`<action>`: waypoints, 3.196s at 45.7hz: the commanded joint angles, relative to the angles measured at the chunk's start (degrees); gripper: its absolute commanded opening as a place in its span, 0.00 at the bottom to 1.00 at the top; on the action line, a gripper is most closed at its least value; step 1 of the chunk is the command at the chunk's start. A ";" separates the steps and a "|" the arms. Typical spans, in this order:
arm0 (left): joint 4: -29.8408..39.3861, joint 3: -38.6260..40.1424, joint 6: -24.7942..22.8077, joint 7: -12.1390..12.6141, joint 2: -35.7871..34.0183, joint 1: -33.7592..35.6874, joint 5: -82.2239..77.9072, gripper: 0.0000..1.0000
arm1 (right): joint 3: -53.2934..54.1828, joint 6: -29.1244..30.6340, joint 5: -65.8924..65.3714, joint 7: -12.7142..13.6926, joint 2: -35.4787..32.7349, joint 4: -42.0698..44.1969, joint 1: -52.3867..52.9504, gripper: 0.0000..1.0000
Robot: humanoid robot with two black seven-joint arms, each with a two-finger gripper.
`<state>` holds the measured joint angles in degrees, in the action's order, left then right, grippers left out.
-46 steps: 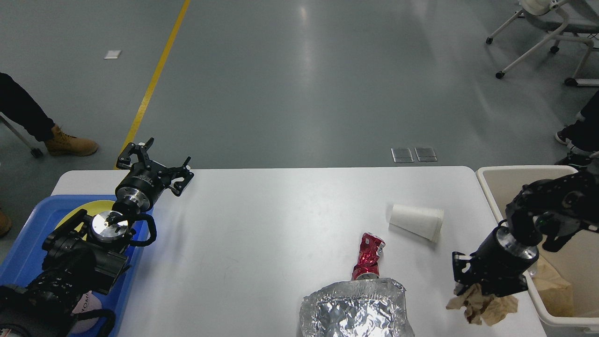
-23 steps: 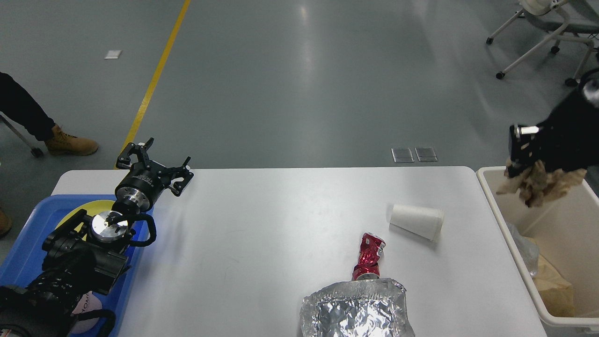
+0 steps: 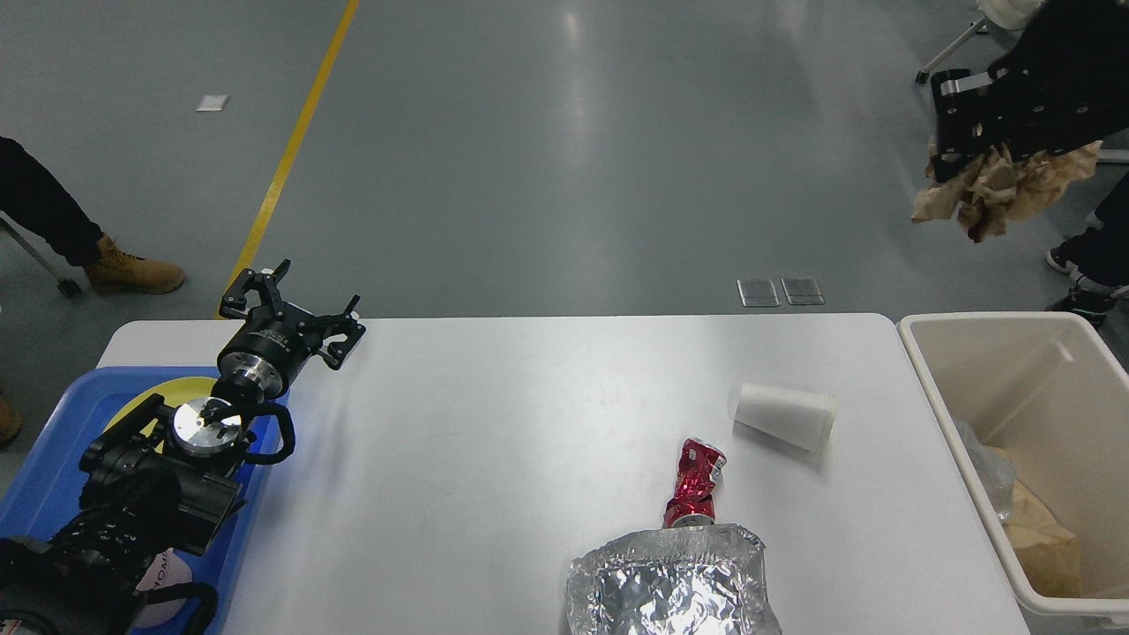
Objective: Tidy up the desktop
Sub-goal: 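Lift the brown paper and drop it into the white bin, then raise the right gripper up out of the white bin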
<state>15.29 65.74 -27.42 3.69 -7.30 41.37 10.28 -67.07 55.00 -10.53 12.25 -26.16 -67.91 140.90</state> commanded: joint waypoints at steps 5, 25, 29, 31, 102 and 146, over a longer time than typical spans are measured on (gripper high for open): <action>0.00 0.00 0.00 0.00 0.00 0.02 0.00 0.96 | -6.66 0.00 -9.32 0.05 -3.72 9.45 -10.45 0.00; 0.00 0.00 0.00 0.00 0.00 0.02 0.00 0.96 | -4.74 -33.89 -15.83 0.05 -6.10 29.59 -62.39 0.00; 0.00 0.00 0.00 0.00 0.00 0.02 0.00 0.96 | -3.16 -40.49 -15.83 0.05 -3.47 31.69 -71.53 0.00; 0.00 0.00 0.00 0.00 0.00 0.02 0.00 0.96 | -2.63 -42.69 -15.83 -0.04 -1.80 34.85 -76.89 0.00; 0.00 0.00 0.00 0.00 0.00 0.02 0.00 0.96 | -1.82 -35.59 -15.22 -0.12 -9.00 20.73 -52.69 1.00; 0.00 0.00 0.00 0.00 0.00 0.02 0.00 0.96 | 6.69 0.00 -7.05 -0.74 4.80 7.09 1.75 1.00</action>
<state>15.29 65.74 -27.42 3.69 -7.29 41.41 10.28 -60.51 55.00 -17.81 11.48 -21.48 -60.42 142.38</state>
